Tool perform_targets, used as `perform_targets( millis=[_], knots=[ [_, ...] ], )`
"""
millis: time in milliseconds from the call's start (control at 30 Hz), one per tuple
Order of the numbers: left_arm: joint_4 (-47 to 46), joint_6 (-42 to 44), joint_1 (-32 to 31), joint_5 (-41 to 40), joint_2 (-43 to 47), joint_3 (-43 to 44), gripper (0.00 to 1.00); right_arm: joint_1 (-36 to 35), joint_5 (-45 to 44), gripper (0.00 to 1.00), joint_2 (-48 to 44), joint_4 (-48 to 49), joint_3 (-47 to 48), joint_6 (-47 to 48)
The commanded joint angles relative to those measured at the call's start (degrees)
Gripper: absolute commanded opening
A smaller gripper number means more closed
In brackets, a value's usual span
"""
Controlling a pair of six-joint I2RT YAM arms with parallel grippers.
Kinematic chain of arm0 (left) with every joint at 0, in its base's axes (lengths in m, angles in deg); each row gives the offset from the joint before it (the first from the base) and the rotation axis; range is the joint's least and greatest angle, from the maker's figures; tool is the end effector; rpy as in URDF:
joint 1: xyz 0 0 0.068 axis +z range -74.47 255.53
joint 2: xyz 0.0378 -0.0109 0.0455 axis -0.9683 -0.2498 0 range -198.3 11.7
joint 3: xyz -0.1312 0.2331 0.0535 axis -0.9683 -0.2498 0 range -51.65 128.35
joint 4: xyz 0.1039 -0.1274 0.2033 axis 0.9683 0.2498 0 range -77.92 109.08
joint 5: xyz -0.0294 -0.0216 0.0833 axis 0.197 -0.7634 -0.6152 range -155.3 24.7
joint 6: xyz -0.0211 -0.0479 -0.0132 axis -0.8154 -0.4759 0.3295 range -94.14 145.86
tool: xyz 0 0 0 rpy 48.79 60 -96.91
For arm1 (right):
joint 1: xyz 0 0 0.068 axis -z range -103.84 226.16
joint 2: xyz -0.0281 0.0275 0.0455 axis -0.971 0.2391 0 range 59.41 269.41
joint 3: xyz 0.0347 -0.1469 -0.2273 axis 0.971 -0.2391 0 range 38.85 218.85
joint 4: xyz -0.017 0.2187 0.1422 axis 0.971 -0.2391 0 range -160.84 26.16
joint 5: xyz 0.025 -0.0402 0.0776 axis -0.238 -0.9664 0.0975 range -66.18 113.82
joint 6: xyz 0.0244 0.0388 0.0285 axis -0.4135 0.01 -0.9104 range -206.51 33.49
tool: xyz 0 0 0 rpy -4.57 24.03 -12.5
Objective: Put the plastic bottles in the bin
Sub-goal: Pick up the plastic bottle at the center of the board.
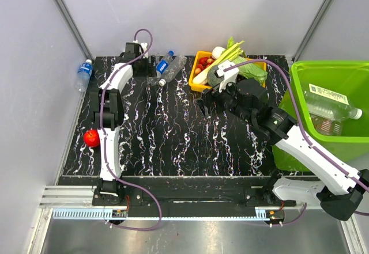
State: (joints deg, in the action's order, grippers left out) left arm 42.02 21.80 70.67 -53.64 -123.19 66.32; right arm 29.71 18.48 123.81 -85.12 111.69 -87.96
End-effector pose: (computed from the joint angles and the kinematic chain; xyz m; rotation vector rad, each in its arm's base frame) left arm 0.5301 -0.0524 0.2071 0.1131 2.3873 -0.3165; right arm 0.1720 0.1761 0.4225 -0.6347 1.7094 0.5124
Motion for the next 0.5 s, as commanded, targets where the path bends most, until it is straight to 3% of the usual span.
perform_targets(
  millis=[0,367,467],
  knots=[
    [-1.1,0.1,-0.1,-3.1,-1.4,3.9,0.81,-0.4,1.1,0.93,0.2,3.6,1.2,1.0],
    [4.2,2.7,-1.6,-2.3,-3.4,7.4,0.77,-0.3,1.7,0.94,-0.3,4.3,1.0,1.0],
    [5.9,2.2,-1.6,-2.6,-4.0,7.4,0.72,-0.4,1.5,0.94,-1.6,4.4,0.5,0.6]
  ],
)
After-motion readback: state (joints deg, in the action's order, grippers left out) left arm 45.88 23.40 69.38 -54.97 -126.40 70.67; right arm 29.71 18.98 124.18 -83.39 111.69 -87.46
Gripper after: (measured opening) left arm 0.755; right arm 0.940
